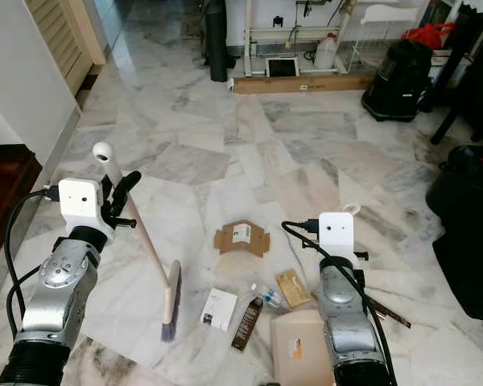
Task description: Sweep floor
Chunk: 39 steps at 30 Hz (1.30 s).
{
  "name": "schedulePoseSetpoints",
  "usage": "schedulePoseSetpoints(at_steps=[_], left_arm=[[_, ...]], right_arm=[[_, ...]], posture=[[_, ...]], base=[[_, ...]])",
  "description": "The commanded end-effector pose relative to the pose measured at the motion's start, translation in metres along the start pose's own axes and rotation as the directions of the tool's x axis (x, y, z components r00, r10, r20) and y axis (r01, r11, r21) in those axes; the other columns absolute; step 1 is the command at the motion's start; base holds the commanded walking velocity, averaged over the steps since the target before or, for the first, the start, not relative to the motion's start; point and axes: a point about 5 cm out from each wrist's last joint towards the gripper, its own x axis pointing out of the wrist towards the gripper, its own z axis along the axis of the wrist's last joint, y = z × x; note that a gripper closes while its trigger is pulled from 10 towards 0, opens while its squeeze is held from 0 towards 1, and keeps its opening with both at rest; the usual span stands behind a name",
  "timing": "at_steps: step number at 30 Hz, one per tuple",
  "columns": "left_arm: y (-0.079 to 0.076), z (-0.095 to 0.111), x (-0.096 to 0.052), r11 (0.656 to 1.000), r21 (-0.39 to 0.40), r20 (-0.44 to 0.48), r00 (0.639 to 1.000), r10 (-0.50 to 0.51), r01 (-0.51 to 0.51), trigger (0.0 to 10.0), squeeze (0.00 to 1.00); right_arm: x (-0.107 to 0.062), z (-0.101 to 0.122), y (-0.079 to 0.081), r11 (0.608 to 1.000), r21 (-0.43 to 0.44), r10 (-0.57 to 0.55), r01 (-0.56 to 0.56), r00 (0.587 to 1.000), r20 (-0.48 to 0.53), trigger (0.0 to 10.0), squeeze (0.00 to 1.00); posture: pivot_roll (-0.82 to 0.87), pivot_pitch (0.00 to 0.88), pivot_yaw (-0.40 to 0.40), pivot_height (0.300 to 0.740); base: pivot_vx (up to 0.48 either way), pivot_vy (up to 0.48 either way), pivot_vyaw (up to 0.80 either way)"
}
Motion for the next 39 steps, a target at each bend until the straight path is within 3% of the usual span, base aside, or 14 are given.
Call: schedulePoseSetpoints(at_steps=[1,7,16,18,20,23,28,39], left_arm=[[-0.001,0.008,0.002,1.0,0.001,0.031,0.999,-0.017,0.017,10.0,0.0],[-0.007,-0.003,0.0,0.996,-0.03,-0.04,0.995,-0.089,0.088,10.0,0.0],[-0.01,-0.003,0.002,0.991,-0.056,-0.065,0.99,-0.129,0.125,10.0,0.0],[-0.01,-0.004,0.002,0.989,-0.057,-0.072,0.988,-0.137,0.133,10.0,0.0],[-0.009,-0.004,0.002,0.989,-0.058,-0.078,0.987,-0.143,0.139,10.0,0.0],[-0.008,-0.005,0.002,0.986,-0.064,-0.095,0.983,-0.157,0.152,10.0,0.0],[-0.014,-0.014,0.001,0.967,-0.154,-0.148,0.963,-0.224,0.202,10.0,0.0],[-0.027,-0.015,-0.001,0.917,-0.313,-0.157,0.939,-0.306,0.246,10.0,0.0]], right_arm=[[0.002,0.006,0.002,1.0,0.002,-0.009,0.009,0.999,0.041,10.0,0.0],[0.01,0.005,0.011,1.0,-0.003,0.012,-0.012,0.999,0.05,10.0,0.0],[0.018,0.001,0.013,1.0,-0.029,0.004,-0.003,0.999,0.05,10.0,0.0],[0.019,0.003,0.015,0.999,-0.036,0.007,-0.005,0.998,0.067,10.0,0.0],[0.019,0.013,0.018,0.994,-0.112,0.021,-0.007,0.992,0.122,10.0,0.0],[0.018,0.015,0.019,0.996,-0.086,0.025,-0.016,0.993,0.111,10.0,0.0],[0.02,0.013,0.021,0.998,-0.065,0.026,-0.02,0.995,0.101,10.0,0.0],[0.023,0.017,0.021,0.998,-0.055,0.028,-0.023,0.994,0.103,10.0,0.0]], posture=[[-0.1,0.132,0.007,0.74],[-0.1,0.167,0.017,0.74],[-0.1,0.212,0.031,0.74],[-0.1,0.215,0.032,0.74],[-0.1,0.232,0.031,0.74],[-0.1,0.239,0.029,0.74],[-0.09,0.237,0.021,0.74],[-0.09,0.23,0.016,0.74]], base=[[0.0,0.0,0.0],[0.0,0.0,0.0],[0.0,0.0,0.0],[0.0,0.0,0.0],[0.0,0.0,0.0],[0.0,0.0,0.0],[0.0,0.0,0.0],[0.0,0.0,0.0]])
